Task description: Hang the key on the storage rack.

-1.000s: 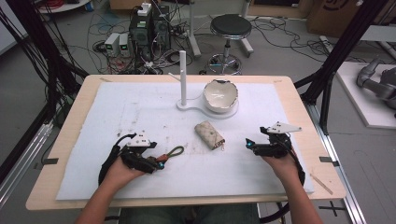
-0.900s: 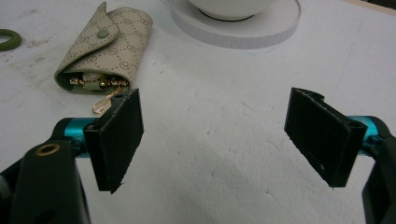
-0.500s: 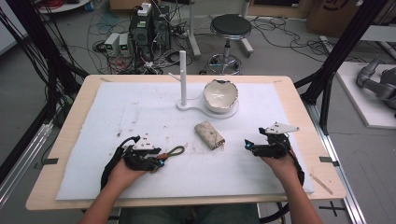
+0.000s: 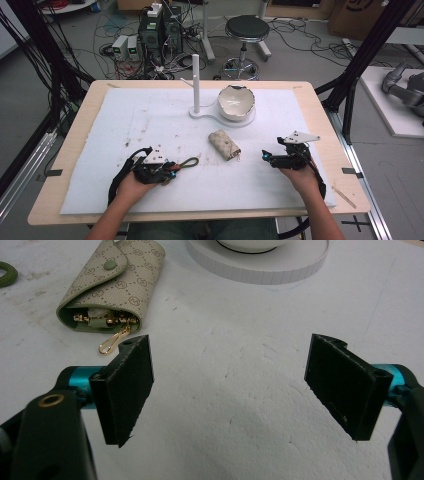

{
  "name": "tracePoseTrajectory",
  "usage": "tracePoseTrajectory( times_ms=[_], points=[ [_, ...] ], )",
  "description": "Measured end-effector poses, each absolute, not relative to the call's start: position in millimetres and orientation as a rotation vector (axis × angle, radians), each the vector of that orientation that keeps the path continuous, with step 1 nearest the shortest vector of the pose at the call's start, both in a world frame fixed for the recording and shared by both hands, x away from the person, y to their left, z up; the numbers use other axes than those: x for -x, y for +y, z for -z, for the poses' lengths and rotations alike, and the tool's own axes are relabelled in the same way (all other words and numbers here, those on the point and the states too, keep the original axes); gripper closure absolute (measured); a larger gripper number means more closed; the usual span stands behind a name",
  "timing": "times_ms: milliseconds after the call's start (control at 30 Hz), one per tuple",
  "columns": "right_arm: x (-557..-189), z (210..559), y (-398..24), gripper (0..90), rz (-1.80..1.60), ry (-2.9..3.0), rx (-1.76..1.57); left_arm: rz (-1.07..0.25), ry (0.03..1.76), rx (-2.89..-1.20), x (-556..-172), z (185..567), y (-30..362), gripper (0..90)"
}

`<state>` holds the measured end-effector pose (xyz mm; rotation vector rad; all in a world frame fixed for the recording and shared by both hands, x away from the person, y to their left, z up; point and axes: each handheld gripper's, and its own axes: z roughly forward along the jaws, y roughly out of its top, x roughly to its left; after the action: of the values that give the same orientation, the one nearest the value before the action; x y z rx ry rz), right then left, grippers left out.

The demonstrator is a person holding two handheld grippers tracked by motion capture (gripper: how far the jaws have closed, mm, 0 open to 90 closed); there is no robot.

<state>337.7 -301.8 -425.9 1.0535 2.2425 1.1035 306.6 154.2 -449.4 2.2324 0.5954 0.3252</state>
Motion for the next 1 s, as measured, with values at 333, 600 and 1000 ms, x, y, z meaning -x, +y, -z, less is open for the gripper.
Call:
tracePoseTrajectory(
  times_ms=[333,600,1000],
  points=[
    [-338,426,-301,19.8,-1.104,2.247,-1.056,-0.370,0.593,-2.127,-305,423,159,69.7],
    [-337,426,-299,19.8,-1.099,2.254,-1.049,-0.415,0.590,-2.086,-317,392,164,69.8],
    [-339,427,-300,19.8,-1.099,2.252,-1.057,-0.523,0.575,-2.066,-356,323,172,69.7]
  ],
)
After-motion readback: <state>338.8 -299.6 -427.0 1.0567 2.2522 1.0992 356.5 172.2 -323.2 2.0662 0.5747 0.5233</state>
